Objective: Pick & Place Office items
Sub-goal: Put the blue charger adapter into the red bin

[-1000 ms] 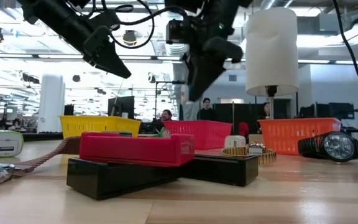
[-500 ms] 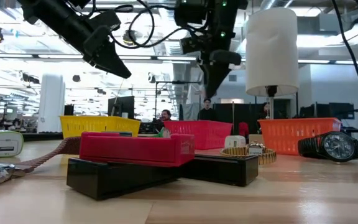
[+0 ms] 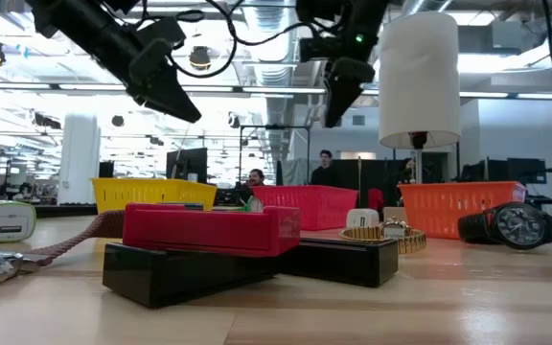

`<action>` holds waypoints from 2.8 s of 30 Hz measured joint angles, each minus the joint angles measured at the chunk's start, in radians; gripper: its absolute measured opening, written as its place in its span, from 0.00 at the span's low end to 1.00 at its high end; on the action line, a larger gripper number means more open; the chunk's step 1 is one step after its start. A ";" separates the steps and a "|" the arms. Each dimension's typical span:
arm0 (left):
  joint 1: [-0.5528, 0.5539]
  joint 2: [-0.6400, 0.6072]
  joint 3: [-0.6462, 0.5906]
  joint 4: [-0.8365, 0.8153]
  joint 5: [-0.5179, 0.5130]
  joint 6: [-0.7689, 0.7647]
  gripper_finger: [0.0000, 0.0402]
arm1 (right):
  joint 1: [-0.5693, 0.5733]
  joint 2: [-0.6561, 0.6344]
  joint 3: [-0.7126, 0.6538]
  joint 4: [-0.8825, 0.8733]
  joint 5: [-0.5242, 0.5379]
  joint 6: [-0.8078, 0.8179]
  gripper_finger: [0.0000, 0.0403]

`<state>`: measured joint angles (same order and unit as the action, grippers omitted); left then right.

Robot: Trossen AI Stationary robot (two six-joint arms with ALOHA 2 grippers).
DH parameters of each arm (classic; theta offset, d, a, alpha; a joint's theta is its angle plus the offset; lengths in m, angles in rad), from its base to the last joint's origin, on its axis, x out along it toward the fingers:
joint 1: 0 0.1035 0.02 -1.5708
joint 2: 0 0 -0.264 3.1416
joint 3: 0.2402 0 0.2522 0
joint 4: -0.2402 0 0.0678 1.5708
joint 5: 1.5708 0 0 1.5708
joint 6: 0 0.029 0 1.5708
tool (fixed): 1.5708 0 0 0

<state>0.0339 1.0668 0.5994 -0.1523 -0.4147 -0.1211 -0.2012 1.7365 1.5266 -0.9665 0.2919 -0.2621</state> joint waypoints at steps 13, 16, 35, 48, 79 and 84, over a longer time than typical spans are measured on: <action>0.001 0.000 -0.065 0.041 -0.002 0.003 0.34 | 0.003 -0.121 -0.361 0.532 -0.014 0.042 0.33; 0.001 0.000 -0.065 0.093 -0.003 0.008 0.34 | -0.004 -0.094 -0.385 0.619 -0.071 0.007 0.35; -0.001 0.000 -0.065 0.126 -0.003 0.008 0.34 | -0.030 -0.014 -0.384 0.698 -0.112 0.000 0.32; -0.001 0.000 -0.065 0.133 -0.002 0.008 0.34 | -0.011 -0.014 -0.383 0.573 -0.112 0.090 0.32; -0.001 0.000 -0.065 0.135 -0.002 0.008 0.34 | 0.037 -0.014 -0.474 0.714 -0.110 0.240 0.32; -0.001 0.000 -0.065 0.135 -0.002 0.008 0.34 | 0.057 -0.014 -0.474 0.725 -0.110 0.318 0.34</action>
<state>0.0330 1.0672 0.5347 -0.0174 -0.4168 -0.1135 -0.1445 1.7229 1.0523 -0.2418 0.1821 0.0561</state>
